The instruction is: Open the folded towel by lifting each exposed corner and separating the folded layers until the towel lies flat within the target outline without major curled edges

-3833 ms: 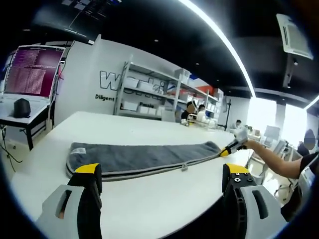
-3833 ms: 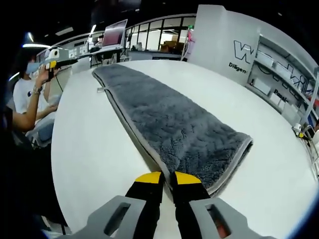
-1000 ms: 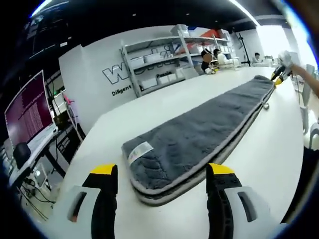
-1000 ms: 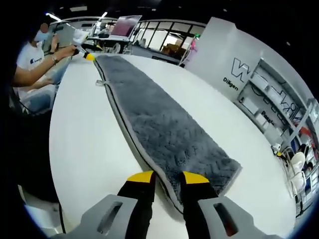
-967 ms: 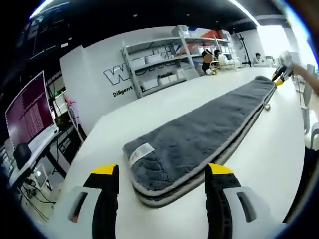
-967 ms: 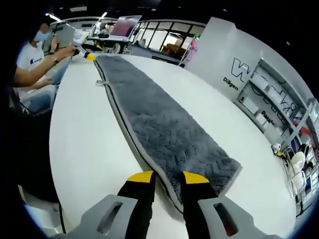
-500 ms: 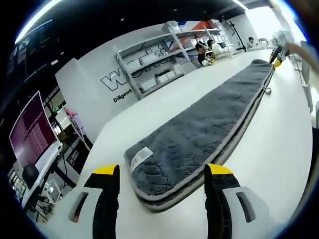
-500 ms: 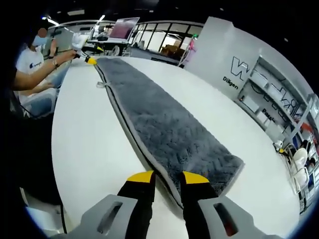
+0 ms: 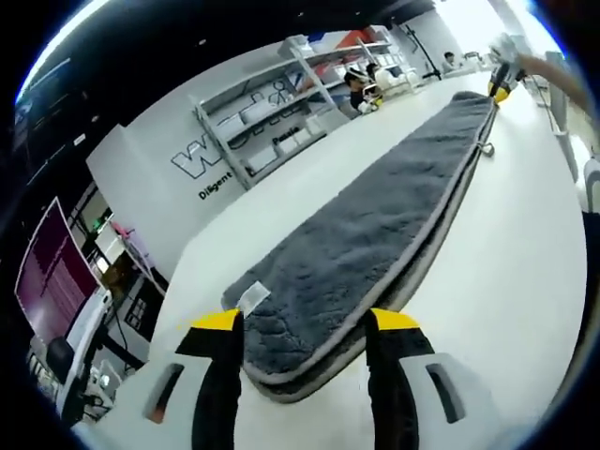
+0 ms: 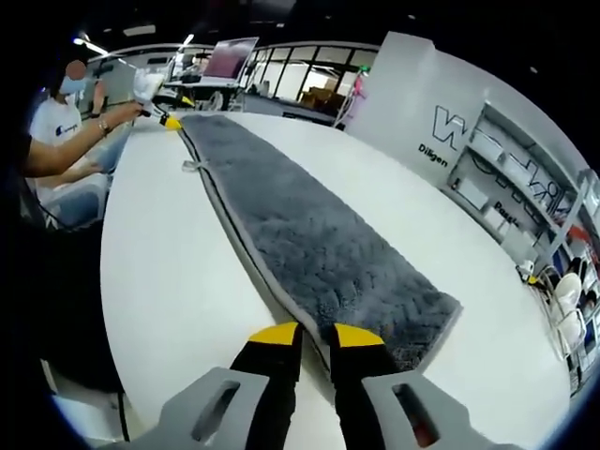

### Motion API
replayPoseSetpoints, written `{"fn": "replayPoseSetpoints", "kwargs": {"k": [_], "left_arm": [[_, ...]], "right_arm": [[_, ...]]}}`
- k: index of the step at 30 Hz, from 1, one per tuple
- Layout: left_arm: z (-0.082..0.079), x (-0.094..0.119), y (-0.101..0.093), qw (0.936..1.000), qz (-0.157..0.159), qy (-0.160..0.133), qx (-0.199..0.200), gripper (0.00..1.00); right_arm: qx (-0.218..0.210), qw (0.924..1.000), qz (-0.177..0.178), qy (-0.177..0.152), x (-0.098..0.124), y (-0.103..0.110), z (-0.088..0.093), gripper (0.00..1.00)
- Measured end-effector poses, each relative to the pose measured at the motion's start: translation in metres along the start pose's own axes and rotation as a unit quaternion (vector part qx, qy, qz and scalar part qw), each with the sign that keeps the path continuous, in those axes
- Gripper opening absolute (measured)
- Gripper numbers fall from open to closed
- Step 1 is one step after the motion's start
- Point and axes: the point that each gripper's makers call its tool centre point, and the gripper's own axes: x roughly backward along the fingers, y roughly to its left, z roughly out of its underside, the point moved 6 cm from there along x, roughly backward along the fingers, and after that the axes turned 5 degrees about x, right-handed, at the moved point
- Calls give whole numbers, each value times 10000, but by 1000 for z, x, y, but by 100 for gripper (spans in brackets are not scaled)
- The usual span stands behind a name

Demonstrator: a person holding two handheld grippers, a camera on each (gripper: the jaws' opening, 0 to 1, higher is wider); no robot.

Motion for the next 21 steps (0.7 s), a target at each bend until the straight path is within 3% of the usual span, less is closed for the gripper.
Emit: {"fn": "replayPoseSetpoints", "kwargs": {"k": [2,11,21], "left_arm": [[0,-1,-4,9999,117,-7,-126,29],[0,-5,-11,9993,359,37,-100,7],[-2,-6,-8,9993,268,4,-256,2]], "right_arm": [[-46,10000,-3,-10,0,0,0,5],[-382,9990,39,-214,4,-3,1,1],[-694,9960,153,-544,9,-6,-5,0]]}}
